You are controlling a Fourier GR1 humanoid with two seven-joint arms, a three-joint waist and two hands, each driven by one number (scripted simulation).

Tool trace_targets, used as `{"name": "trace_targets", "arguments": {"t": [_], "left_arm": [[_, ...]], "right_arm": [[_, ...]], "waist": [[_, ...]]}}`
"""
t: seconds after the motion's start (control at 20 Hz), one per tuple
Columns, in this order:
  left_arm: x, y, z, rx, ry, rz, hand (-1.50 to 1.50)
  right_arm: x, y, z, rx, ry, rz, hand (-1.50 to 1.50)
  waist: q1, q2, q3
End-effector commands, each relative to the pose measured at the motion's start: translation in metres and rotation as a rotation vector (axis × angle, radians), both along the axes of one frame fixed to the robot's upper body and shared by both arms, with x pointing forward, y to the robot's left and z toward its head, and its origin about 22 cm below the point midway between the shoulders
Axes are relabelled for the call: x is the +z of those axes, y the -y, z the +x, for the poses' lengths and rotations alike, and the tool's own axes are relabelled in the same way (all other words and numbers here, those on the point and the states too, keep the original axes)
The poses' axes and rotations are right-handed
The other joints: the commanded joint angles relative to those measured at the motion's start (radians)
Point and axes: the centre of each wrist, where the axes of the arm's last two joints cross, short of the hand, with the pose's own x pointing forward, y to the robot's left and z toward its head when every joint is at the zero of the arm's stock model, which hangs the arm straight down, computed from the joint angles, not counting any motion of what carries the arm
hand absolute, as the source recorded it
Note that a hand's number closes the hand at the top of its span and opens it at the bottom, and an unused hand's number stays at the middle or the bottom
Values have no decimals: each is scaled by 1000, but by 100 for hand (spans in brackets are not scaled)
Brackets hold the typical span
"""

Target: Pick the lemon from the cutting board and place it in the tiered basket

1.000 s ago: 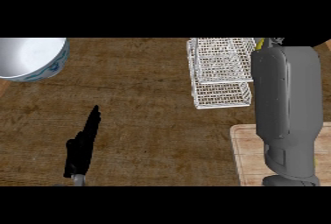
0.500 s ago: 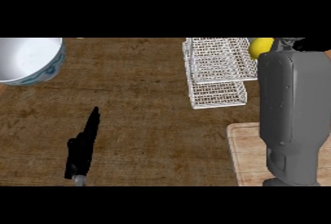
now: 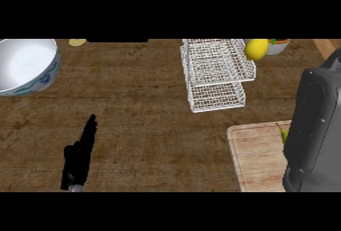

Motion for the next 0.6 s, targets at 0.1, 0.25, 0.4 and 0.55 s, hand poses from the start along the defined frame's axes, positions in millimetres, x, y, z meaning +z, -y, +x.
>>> {"name": "trace_targets", "arguments": {"t": [0.1, 0.25, 0.4, 0.55], "left_arm": [[-8, -7, -7, 24, -64, 0, 0], [-8, -9, -7, 38, -55, 1, 0], [-10, -11, -13, 34, -71, -13, 0], [-14, -11, -12, 53, -88, -8, 0]], "right_arm": [[16, -5, -56, -77, 139, 184, -150], [15, -4, -81, -76, 119, 172, -150], [12, -6, -105, -55, 124, 164, -150], [10, -10, -131, -13, 139, 145, -150]], "waist": [[-17, -12, -4], [-34, -21, -4], [-32, -24, -4], [-44, -21, -6]]}}
